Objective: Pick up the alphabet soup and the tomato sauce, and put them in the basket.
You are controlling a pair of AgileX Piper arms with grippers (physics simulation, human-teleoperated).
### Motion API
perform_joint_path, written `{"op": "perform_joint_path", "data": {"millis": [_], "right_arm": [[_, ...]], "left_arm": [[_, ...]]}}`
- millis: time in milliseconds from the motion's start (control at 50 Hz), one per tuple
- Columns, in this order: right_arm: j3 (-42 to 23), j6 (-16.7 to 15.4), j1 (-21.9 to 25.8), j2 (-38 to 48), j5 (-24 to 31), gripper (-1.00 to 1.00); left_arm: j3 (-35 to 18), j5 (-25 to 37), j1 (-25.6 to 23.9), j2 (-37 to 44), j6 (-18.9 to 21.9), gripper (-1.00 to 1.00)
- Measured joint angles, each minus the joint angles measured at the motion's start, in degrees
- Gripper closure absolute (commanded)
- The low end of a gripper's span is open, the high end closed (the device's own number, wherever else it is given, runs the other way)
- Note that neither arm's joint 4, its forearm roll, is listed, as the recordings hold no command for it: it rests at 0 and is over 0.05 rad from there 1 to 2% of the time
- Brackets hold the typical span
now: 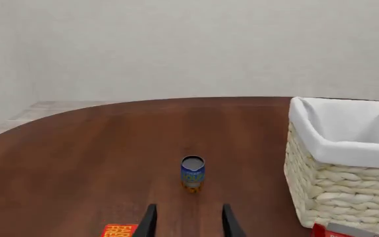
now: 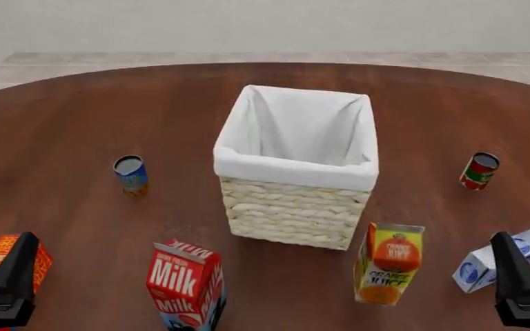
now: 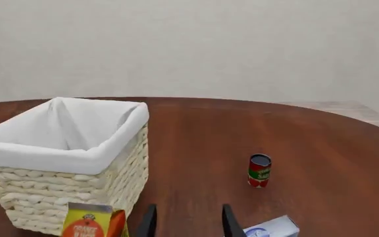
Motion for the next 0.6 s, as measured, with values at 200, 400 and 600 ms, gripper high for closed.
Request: {"op": "perform_joint_path", "data": {"millis": [200, 400, 600], "right_arm": [[-0.09, -0.05, 0.29, 0.46, -0.33, -1.00], [-0.11, -0.05, 0.30, 1.04, -0.97, -1.00], [-0.15, -0.11, 0.26, 2.20, -2.14, -1.00]], "left_arm": [[-0.09, 0.08, -0.22, 0.09, 0.34, -1.00], [-0.44, 0.36, -0.88, 0.09, 1.34, -1.00], [-3.22, 1.40, -2.59, 1.88, 2.03, -1.00]]}}
